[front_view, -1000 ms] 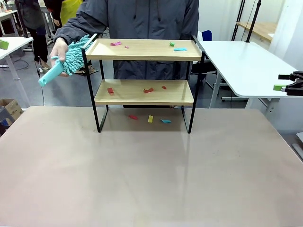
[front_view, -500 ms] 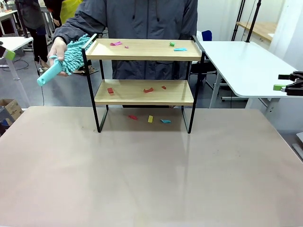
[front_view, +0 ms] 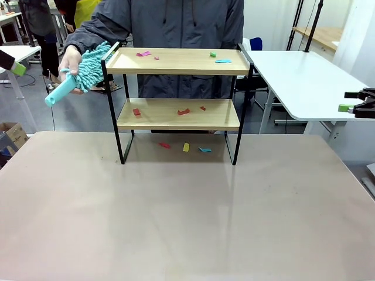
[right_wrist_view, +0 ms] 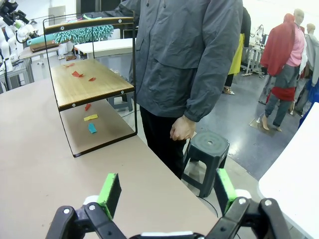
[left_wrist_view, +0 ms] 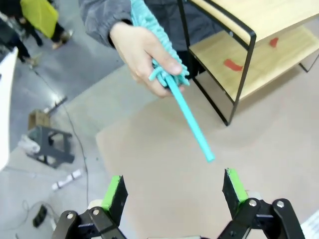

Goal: Clean the shelf.
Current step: Pick up the Duster handed by the human.

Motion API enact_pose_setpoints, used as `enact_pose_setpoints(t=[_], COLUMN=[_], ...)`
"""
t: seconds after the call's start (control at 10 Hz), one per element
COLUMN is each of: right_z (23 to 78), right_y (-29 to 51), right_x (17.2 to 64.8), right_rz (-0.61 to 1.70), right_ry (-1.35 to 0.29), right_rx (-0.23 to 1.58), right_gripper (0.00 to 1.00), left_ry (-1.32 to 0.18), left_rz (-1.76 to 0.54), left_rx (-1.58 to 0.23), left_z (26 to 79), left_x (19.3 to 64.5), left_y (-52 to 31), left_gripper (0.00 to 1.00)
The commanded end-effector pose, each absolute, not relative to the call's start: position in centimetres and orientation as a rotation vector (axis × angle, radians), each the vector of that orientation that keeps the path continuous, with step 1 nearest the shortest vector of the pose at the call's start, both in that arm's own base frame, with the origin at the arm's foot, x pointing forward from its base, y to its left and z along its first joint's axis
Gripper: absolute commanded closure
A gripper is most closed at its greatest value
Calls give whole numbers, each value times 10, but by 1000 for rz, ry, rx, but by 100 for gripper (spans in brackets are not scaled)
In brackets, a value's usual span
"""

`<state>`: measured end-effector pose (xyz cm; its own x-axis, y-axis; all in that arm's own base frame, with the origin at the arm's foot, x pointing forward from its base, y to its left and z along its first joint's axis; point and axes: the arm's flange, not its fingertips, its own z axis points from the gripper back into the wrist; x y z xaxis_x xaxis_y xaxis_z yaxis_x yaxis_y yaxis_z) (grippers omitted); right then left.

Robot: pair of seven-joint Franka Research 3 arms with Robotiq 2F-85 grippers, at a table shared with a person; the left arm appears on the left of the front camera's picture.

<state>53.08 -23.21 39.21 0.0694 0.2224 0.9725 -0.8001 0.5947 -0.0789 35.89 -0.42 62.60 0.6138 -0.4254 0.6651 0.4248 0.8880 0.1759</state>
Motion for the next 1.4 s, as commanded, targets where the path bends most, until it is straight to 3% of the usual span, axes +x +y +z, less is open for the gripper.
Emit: enact_pose_setpoints(t=[0.0, 0.5, 1.3], right_z=[397, 397, 397], right_y=[-230, -230, -230], right_x=[532, 532, 532], right_rz=[822, 822, 822], right_ry=[-1267, -1267, -1267], right_rx=[555, 555, 555], right_gripper=[0, 0, 0], left_ry=[-643, -659, -612], left_rz=[-424, -278, -254], left_rx=[4, 110, 54], left_z=[635, 597, 550], left_x=[371, 404, 436], left_y=[-34, -68, -67], left_gripper=[0, 0, 0])
